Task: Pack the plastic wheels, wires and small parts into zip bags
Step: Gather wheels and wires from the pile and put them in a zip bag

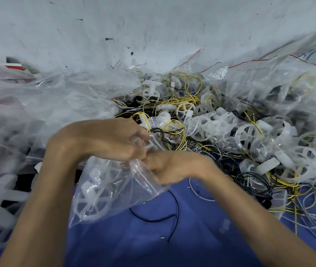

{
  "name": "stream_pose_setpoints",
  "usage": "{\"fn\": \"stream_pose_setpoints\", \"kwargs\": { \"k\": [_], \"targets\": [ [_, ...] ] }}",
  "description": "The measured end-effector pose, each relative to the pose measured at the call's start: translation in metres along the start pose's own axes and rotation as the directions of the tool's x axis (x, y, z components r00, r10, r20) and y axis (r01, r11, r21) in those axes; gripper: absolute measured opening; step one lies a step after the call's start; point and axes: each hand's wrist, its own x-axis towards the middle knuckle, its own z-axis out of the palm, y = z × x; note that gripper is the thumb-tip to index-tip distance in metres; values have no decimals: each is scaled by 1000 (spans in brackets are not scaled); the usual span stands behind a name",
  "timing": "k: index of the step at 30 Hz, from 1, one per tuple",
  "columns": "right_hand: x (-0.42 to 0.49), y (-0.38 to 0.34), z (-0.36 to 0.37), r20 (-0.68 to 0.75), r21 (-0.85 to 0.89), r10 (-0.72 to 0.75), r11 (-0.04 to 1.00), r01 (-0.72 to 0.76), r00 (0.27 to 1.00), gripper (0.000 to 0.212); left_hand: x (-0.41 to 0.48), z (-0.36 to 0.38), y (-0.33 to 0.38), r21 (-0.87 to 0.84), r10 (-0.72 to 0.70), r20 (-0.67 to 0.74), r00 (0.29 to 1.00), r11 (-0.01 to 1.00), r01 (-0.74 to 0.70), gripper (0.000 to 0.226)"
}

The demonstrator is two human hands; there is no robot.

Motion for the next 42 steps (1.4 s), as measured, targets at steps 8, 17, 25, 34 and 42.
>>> {"fn": "stream_pose_setpoints", "kwargs": {
  "k": [8,17,25,34,42],
  "targets": [
    [-74,77,-41,-289,310,332,920,-241,898,6,3,1,-6,-3,-14,-14,1000,1000,14,35],
    [-71,129,-12,86,51,650,754,-655,755,32,7,5,-6,31,-33,-17,999,999,34,48],
    [-83,126,-25,-336,169,503,864,-475,796,16,7,4,-7,21,-47,-14,999,999,48,61],
    [-94,97,-41,-784,351,341,933,-84,518,8,12,7,-9,16,33,-110,993,999,-31,48],
    [-63,48,-36,-800,179,139,984,10,584,12,12,8,0,-9,81,-163,983,996,-84,81]
  ]
}}
